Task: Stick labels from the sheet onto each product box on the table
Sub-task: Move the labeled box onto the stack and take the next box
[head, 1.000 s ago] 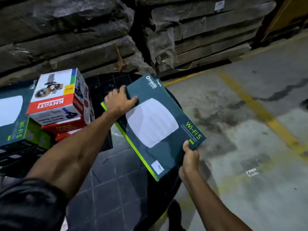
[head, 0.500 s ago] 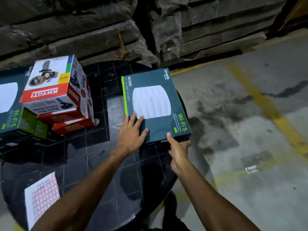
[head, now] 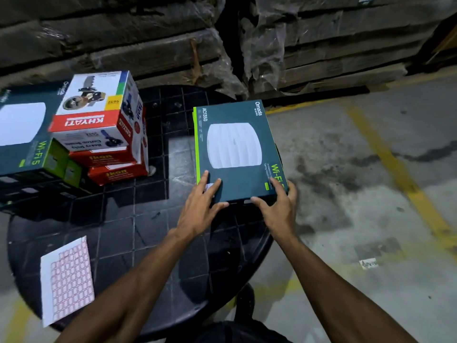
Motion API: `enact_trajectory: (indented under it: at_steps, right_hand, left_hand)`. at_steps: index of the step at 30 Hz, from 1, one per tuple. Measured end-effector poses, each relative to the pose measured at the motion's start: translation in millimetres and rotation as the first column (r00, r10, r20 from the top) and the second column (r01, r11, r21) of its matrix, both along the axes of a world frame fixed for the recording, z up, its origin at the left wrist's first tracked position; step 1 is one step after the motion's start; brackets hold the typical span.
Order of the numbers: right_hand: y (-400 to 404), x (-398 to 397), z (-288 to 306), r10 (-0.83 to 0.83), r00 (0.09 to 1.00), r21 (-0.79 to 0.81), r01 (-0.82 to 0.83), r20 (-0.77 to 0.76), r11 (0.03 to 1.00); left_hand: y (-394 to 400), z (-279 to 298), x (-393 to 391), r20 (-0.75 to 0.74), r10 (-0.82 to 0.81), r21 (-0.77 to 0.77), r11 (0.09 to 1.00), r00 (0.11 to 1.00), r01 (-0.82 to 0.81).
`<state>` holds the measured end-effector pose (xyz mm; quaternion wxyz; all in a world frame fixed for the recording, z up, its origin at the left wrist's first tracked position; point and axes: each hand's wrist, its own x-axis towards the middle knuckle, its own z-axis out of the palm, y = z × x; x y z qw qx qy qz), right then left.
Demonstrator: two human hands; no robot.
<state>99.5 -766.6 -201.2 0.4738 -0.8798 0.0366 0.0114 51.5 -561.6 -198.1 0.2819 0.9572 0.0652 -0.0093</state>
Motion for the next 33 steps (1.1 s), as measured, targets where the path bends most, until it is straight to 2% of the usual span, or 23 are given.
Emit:
enact_trajectory:
  at_steps: [5,11,14,17,22,24,26,28,30,33]
  right_hand:
    - [7,31,13,0.027,0.998,-0.057,-0.024,0.055,0.998]
    - [5,42,7,0.115,0.993,-0.143,-0.114,-0.004,0.983]
    - [4,36,3,0.146,0.989,-0.240,-0.143,-0.008,0.960]
    - [8,23,6,0.144,0.989,-0.376,-0.140,-0.018,0.916]
    - [21,-32,-8,0.137,0.991,-0.374,-0.126,0.003,0.919]
    - [29,-58,-24,0.199,0.980,-0.379,-0.194,-0.026,0.905]
    - [39,-76,-36,0.304,0.944,-0.410,-0.329,-0.127,0.851]
    - [57,-88,-42,0.462,0.855,-0.445,-0.517,-0.234,0.731]
    - [81,-94,-43,0.591,0.768,-0.461,-0.629,-0.245,0.626]
    - [124,-103,-34,0.680,0.692,-0.475,-0.695,-0.241,0.540]
  left_hand:
    - [9,13,26,0.032,0.010,0.015,1.000,0.999,-0.011]
    - [14,12,38,-0.071,-0.015,-0.005,1.000,0.997,0.015]
    - [12,9,33,-0.086,-0.020,0.020,1.000,0.996,0.021]
    - [10,3,18,-0.034,-0.001,-0.029,1.000,0.999,0.000]
    - [12,-12,-39,-0.030,0.089,-0.041,0.995,0.996,-0.090]
    - [19,-24,-69,-0.056,0.134,-0.020,0.991,0.989,-0.135]
    - [30,-36,-97,-0.112,0.166,0.022,0.986,0.980,-0.164]
    - [48,-40,-122,-0.174,0.221,0.079,0.974,0.960,-0.210]
    - [71,-40,-142,-0.194,0.279,0.126,0.958,0.940,-0.258]
    - [109,-35,-163,-0.208,0.362,0.187,0.927,0.909,-0.326]
